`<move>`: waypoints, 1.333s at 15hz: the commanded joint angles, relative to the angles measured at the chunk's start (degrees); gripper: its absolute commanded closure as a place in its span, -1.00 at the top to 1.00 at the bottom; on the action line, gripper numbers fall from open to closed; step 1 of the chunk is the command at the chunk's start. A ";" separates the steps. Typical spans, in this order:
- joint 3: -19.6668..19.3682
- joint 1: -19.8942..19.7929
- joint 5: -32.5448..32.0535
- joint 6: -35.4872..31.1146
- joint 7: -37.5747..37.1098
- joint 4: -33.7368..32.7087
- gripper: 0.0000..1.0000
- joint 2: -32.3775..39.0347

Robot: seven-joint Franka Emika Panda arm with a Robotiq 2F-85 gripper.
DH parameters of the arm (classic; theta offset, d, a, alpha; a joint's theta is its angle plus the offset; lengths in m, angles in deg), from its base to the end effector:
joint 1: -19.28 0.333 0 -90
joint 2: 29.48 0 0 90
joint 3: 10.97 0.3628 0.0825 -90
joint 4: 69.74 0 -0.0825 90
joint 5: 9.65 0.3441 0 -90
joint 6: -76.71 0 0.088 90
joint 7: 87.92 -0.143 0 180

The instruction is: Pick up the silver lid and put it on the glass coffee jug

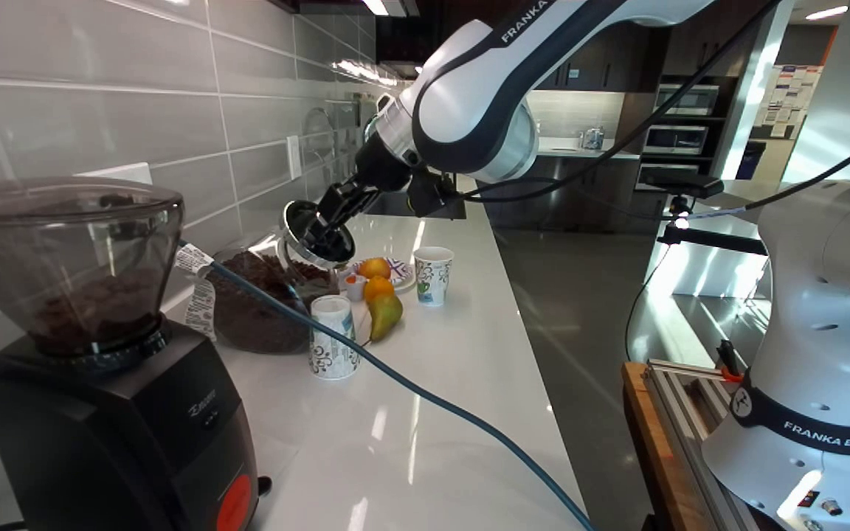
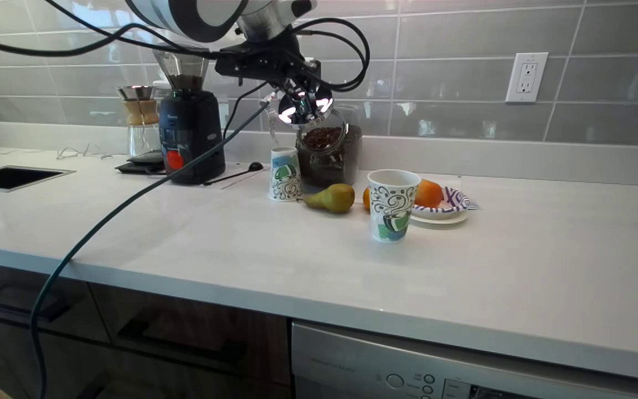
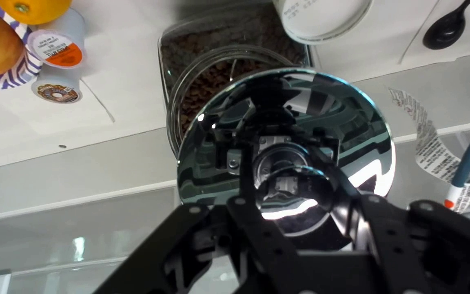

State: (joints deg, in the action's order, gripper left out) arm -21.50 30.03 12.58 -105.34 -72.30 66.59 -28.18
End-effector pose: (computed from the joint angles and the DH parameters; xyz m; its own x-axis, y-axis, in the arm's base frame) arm 0.5415 -0.0326 0.4504 0.7104 -0.1092 0.6952 -0.0878 -0.9939 -0.0665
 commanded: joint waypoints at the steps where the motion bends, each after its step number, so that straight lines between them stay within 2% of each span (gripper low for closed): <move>1: 1.08 -1.02 4.23 -1.11 5.24 -2.88 -0.57 2.74; 7: 2.82 -3.31 6.89 -0.03 9.45 -5.44 -0.57 4.96; 12: 7.74 -6.79 11.60 2.74 15.29 -7.23 -0.57 5.58; 20: 11.57 -11.42 15.45 2.49 23.51 -8.61 -0.57 7.63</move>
State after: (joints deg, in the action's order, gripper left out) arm -12.04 20.94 25.05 -103.28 -52.93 60.14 -22.09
